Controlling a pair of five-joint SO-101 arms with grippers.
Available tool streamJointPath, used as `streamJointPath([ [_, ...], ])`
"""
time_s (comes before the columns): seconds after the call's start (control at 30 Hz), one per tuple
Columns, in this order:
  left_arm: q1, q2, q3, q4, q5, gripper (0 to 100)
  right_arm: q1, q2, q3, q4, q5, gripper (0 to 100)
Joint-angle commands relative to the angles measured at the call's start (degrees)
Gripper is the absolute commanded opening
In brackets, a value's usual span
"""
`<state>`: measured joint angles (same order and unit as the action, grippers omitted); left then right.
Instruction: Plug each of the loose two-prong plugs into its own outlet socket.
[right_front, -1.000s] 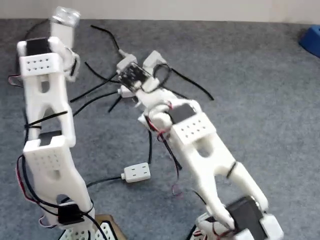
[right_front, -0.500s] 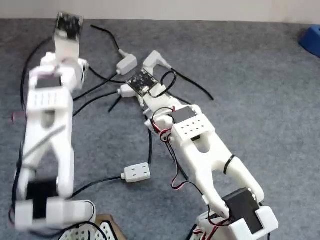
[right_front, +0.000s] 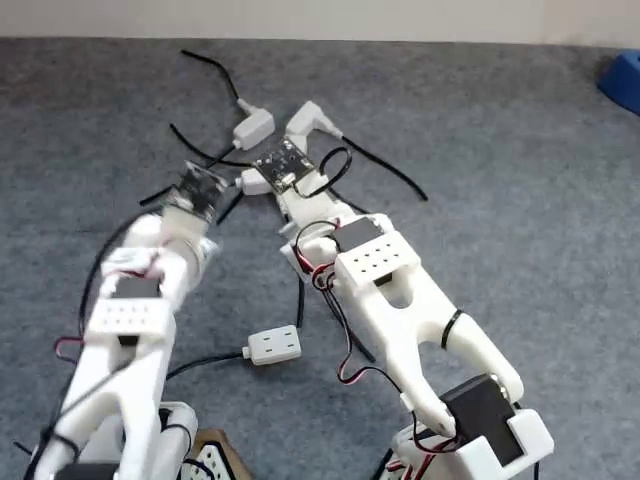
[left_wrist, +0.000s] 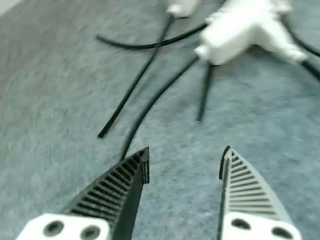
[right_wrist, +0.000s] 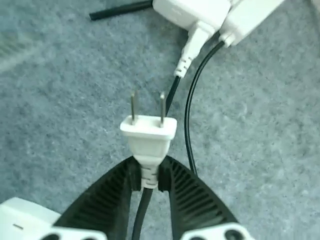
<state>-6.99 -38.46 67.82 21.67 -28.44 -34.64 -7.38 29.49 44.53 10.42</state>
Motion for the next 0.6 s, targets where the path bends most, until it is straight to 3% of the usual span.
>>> streamJointPath([
  [0.0, 2.77, -6.02, 1.10, -1.23, -0.88, 24, -0.48, -1.01, 0.22, -1.45, -1.41, 0.7],
  [0.57, 6.99, -7.60, 1.01, -1.14, -0.44, 24, -7.43, -1.19, 2.15, -1.89, -7.12, 0.7],
])
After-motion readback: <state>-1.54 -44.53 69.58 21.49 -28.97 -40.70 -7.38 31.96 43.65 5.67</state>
